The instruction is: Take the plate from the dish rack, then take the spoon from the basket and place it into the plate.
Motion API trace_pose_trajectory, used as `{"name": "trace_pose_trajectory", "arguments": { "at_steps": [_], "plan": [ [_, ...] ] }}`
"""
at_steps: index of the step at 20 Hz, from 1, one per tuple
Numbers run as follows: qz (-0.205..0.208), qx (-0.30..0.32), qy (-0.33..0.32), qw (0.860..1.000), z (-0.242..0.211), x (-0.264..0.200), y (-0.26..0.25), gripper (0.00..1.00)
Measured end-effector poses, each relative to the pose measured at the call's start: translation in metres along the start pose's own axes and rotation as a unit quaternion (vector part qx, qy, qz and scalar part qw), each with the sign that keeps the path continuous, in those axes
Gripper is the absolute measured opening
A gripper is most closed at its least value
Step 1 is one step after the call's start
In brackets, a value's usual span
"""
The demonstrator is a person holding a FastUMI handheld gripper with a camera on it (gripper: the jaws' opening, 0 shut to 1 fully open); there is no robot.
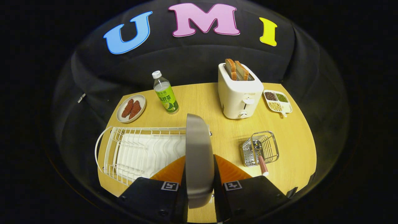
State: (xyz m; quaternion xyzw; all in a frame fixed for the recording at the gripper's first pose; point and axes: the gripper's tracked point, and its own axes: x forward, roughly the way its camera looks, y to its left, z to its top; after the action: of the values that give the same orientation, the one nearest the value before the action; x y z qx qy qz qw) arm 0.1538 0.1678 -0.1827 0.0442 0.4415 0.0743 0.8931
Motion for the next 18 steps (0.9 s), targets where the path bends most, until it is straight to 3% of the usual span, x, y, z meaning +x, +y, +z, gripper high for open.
{"name": "trace_pose_trajectory", "arguments": {
  "at_steps": [5,14,18],
  "plan": [
    [-0.020,-0.044,-0.013,0.999,0.014,-0.002,0.009,0.38],
    [-0.027,-0.021,-0.019,0.999,0.024,-0.011,-0.005,0.38],
    [-0.016,-0.013,-0.009,1.000,0.015,-0.012,-0.014,0.27]
  ]
}}
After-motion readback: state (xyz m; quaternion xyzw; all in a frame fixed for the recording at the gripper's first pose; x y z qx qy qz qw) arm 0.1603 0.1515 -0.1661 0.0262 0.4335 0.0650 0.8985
